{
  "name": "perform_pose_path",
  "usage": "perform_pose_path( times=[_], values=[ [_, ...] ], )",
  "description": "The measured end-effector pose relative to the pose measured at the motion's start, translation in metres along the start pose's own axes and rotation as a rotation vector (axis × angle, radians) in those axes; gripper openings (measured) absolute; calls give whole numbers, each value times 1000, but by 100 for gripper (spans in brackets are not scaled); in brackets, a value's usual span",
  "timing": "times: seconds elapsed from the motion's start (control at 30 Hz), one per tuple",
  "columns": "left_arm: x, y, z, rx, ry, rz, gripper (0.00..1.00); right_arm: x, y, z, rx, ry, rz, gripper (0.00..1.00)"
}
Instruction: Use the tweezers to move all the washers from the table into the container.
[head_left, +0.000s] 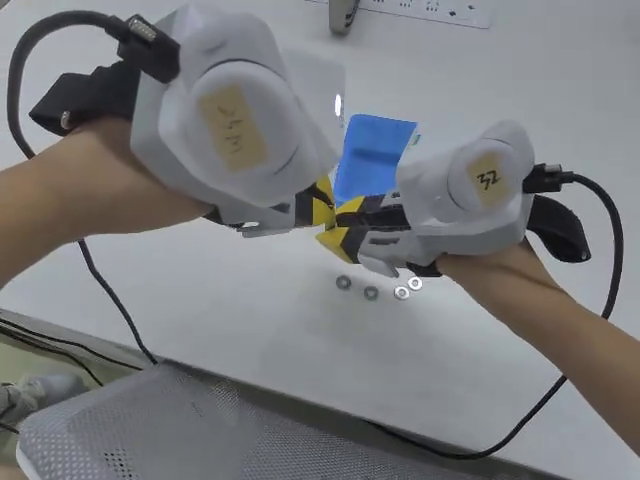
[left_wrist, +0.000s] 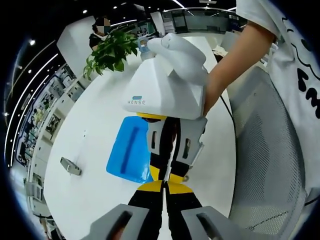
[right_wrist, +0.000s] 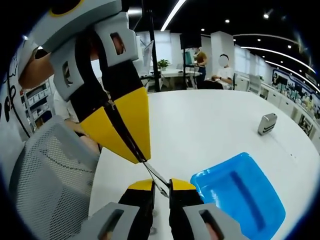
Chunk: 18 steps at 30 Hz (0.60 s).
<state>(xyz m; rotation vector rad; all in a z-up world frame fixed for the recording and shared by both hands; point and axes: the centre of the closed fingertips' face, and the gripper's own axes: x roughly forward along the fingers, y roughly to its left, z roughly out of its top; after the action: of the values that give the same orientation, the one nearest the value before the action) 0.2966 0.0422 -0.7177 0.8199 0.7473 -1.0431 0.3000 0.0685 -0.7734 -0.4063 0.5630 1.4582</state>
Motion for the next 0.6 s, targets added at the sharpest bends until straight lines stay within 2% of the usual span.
perform_pose_path(
  times=[0.17, 0.33, 0.6],
  values=[
    [5, 4, -1, -19, -2, -24, 0, 3, -5, -4, 14, 1, -6, 7],
    [6, 1, -2, -17, 0, -39, 0, 4, -4, -5, 35, 0, 0, 7],
    [5, 4, -2, -29, -4, -40, 0, 4, -5, -4, 55, -12, -7, 7]
  ],
)
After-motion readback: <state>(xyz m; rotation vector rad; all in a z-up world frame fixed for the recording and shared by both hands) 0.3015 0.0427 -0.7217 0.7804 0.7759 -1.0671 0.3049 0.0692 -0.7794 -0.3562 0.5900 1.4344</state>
